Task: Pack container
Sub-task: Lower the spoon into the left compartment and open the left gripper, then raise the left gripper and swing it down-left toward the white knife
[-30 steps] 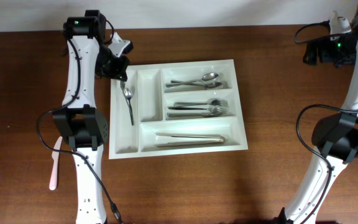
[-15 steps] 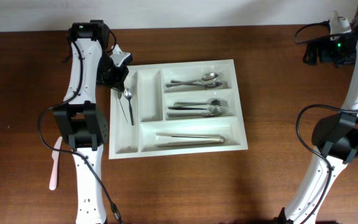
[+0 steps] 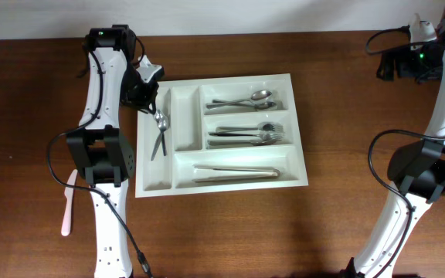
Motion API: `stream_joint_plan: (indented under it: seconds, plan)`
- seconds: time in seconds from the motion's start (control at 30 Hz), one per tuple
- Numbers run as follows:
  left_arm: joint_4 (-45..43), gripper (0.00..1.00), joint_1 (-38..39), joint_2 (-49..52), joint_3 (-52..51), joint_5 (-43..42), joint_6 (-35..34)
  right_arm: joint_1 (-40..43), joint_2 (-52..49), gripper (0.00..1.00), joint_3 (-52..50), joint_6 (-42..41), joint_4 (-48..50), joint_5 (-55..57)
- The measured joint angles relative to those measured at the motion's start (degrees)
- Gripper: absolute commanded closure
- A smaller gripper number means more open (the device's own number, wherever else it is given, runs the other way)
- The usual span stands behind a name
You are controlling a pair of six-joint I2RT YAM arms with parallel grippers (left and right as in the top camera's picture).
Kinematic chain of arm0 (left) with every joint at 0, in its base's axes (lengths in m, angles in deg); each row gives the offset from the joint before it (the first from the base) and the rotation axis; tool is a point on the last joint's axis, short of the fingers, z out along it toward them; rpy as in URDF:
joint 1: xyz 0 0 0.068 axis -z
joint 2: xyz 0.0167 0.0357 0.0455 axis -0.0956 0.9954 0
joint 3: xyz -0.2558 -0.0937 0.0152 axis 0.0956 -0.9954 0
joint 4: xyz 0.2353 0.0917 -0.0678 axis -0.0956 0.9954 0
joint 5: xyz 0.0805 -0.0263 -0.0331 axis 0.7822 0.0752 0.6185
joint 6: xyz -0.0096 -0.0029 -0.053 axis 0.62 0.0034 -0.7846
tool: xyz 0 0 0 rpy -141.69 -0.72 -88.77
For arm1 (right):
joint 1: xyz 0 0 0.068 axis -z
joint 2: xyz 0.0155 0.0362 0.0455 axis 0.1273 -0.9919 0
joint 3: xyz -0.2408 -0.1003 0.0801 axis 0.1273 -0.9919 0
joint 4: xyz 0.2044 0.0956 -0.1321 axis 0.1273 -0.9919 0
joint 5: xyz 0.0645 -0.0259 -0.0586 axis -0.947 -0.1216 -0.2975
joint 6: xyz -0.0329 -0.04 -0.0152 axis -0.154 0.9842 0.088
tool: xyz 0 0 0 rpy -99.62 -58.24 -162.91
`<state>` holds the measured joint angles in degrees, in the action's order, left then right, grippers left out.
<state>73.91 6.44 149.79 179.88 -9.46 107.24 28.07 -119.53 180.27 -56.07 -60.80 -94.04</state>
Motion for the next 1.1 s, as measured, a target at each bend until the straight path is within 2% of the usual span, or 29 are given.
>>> stream_joint_plan:
  seconds: [0.13,0.2,0.23,0.3,0.4,0.57,0.87,0.97,1.1]
  plan:
    - [-1.1,0.64,-0.1,-0.4,3.5,-0.4,-0.2,0.0,0.0,0.01,0.0,0.0,0.0,0.0]
    - [-1.3,0.45,-0.3,-1.7,6.2,-0.3,-0.4,0.0,0.0,0.01,0.0,0.0,0.0,0.0]
    - [-1.4,0.38,-0.5,-3.0,7.8,-0.3,-0.7,0.0,0.0,0.01,0.0,0.0,0.0,0.0]
    - [-1.4,0.37,-1.2,-5.4,10.1,0.1,-0.8,0.0,0.0,0.01,0.0,0.0,0.0,0.0]
    - [-1.2,0.31,-2.9,-10.5,12.5,1.0,-1.0,0.0,0.0,0.01,0.0,0.0,0.0,0.0]
    - [0.1,0.3,-7.3,-16.8,13.8,2.3,-2.2,0.0,0.0,0.01,0.0,0.0,0.0,0.0]
    - [0.1,0.31,-13.7,-18.4,13.1,3.3,-6.2,0.0,0.0,0.01,0.0,0.0,0.0,0.0]
    - [0.2,0.32,-14.2,-21.5,8.5,3.7,-6.7,0.0,0.0,0.02,0.0,0.0,0.0,0.0]
    - [0.2,0.31,-14.3,-28.6,-3.6,5.6,-7.0,0.0,0.0,0.01,0.0,0.0,0.0,0.0]
